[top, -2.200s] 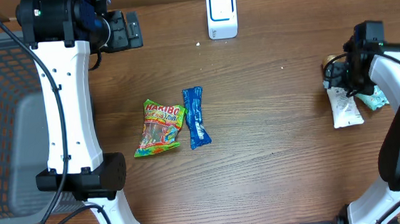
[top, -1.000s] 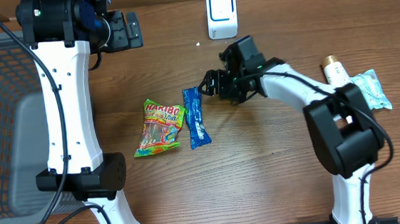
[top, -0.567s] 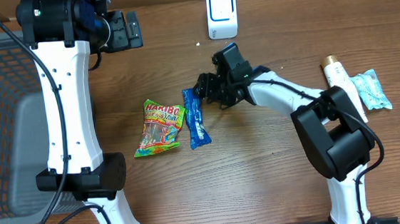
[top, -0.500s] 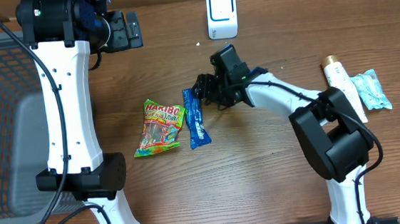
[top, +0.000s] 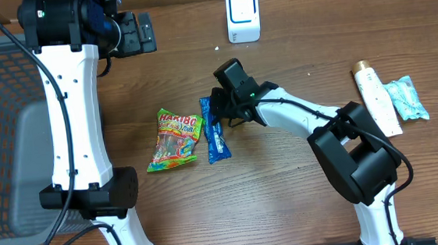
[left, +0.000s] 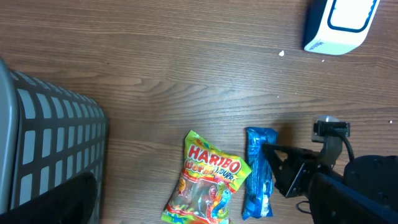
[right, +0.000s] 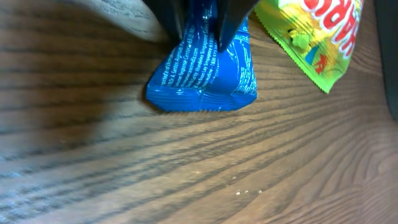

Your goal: Scan the item barcode

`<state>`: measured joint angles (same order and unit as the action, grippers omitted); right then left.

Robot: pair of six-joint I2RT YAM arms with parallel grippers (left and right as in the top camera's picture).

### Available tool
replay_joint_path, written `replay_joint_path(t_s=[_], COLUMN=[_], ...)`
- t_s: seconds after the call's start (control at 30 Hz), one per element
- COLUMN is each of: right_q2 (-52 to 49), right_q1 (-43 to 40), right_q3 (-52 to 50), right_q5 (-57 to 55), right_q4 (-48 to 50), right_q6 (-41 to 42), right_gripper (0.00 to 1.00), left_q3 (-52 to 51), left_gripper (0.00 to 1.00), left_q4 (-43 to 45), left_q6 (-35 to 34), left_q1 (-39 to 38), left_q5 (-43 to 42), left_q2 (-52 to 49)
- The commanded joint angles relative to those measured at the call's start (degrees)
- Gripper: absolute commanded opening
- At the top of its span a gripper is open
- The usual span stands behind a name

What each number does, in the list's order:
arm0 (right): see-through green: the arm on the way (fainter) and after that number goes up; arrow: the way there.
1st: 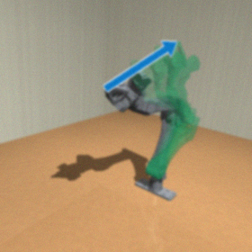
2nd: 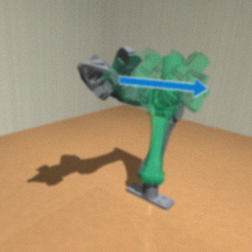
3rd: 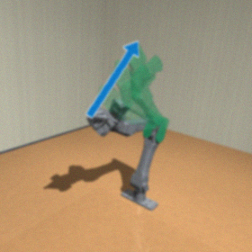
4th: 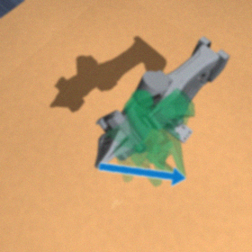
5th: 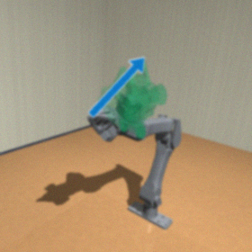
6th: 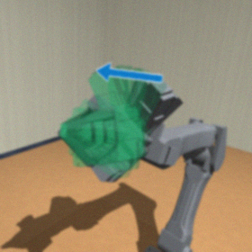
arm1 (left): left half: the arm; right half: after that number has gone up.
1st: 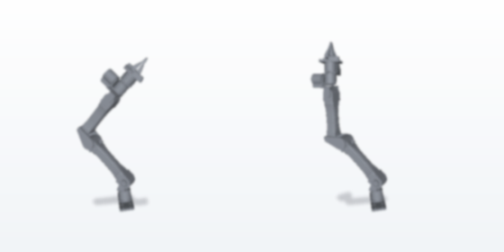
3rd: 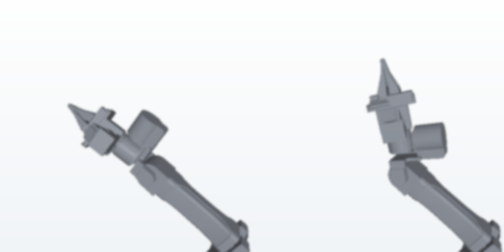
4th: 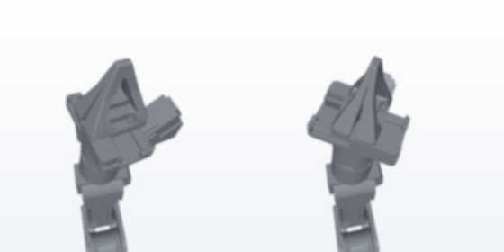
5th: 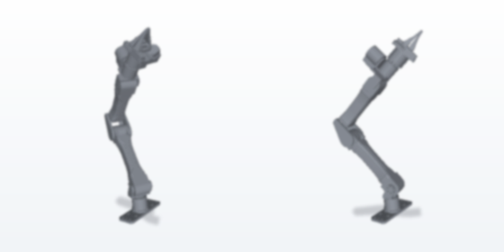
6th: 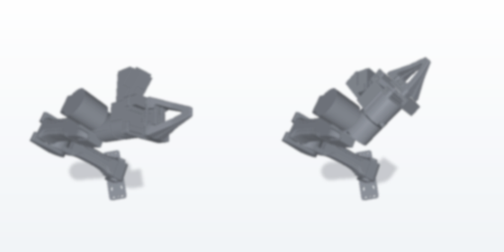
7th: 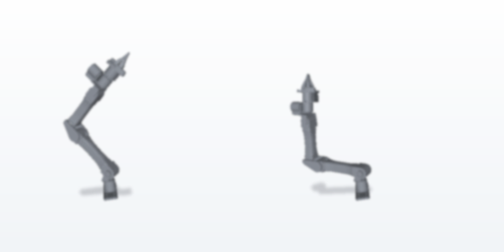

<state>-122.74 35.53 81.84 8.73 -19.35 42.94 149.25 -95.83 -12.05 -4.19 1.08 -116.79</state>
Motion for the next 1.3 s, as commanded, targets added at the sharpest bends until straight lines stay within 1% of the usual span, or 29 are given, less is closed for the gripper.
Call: replay_joint_path(t_s=[0.0,0.1,0.2,0.23,0.33,0.37,0.47,0.5,0.53,0.63,0.7,0.77,0.83,0.93,1.07,1.17,1.27], right_q2=[0.85,3.08,5.97,6.43,7.3,7.3,7.28,7.32,7.32,7.34,7.34,7.34,7.34,7.34,7.34,7.34,7.34], right_q1=[-2.27,-4.44,-7.15,-7.82,-10.88,-11.43,-13.64,-14.14,-14.67,-15.98,-16.63,-16.63,-16.44,-16.37,-16.94,-17.92,-18.97], right_q3=[0.79,2.29,3.32,3.32,3.32,3.32,3.32,3.34,3.39,3.43,3.43,3.41,3.41,3.41,3.41,3.41,3.41], right_q5=[-2.73,-3.56,-8.17,-8.28,-7.98,-7.69,-5.44,-5.44,-5.35,-3.43,2.99,6.47,6.36,2.93,-6.99,-14.1,-15.8], right_q4=[-4.46,-10.03,-17.75,-18.95,-23.23,-23.85,-26.45,-27.47,-28.76,-33.68,-37.79,-40.74,-43.25,-46.03,-49.81,-54.77,-58.38], right_q6=[0.79,0.35,0.31,-0.04,-1.05,-1.36,-8.57,-10.91,-12.83,-16.59,-19.43,-20.81,-22.32,-22.67,-22.62,-21.88,-21.75], right_gripper=[0.04,0.04,0.04,0.1,0.12,0.16,0.39,0.48,0.52,0.54,0.54,0.52,0.52,0.51,0.51,0.52,0.56], left_q3=[0.04,0.04,0.04,0.04,0.04,0.04,0.04,0.04,0.04,0.04,0.04,0.04,0.04,0.04,0.04,0.04,0.04], left_gripper=[0.99,0.99,1.0,1.0,1.0,1.0,1.0,1.0,0.99,1.0,1.0,1.0,1.0,1.0,1.0,1.0,1.0], left_q4=[0.09,0.09,0.09,0.09,0.09,0.09,0.09,0.09,0.09,0.09,0.09,0.09,0.09,0.09,0.09,0.09,0.09], left_q6=[-0.81,-0.81,-0.81,-0.81,-0.81,-0.81,-0.81,-0.81,-0.83,-0.83,-0.83,-0.81,-0.83,-0.83,-0.83,-0.83,-0.81], left_q1=[-0.33,-0.33,-0.33,-0.33,-0.33,-0.33,-0.33,-0.33,-0.33,-0.33,-0.33,-0.33,-0.33,-0.33,-0.33,-0.33,-0.33], left_q5=[-0.5,-0.5,-0.5,-0.5,-0.5,-0.5,-0.5,-0.5,-0.5,-0.5,-0.5,-0.5,-0.5,-0.5,-0.5,-0.5,-0.5], left_q2=[-0.7,-0.7,-0.7,-0.7,-0.7,-0.7,-0.7,-0.7,-0.7,-0.7,-0.7,-0.7,-0.7,-0.7,-0.7,-0.7,-0.7])
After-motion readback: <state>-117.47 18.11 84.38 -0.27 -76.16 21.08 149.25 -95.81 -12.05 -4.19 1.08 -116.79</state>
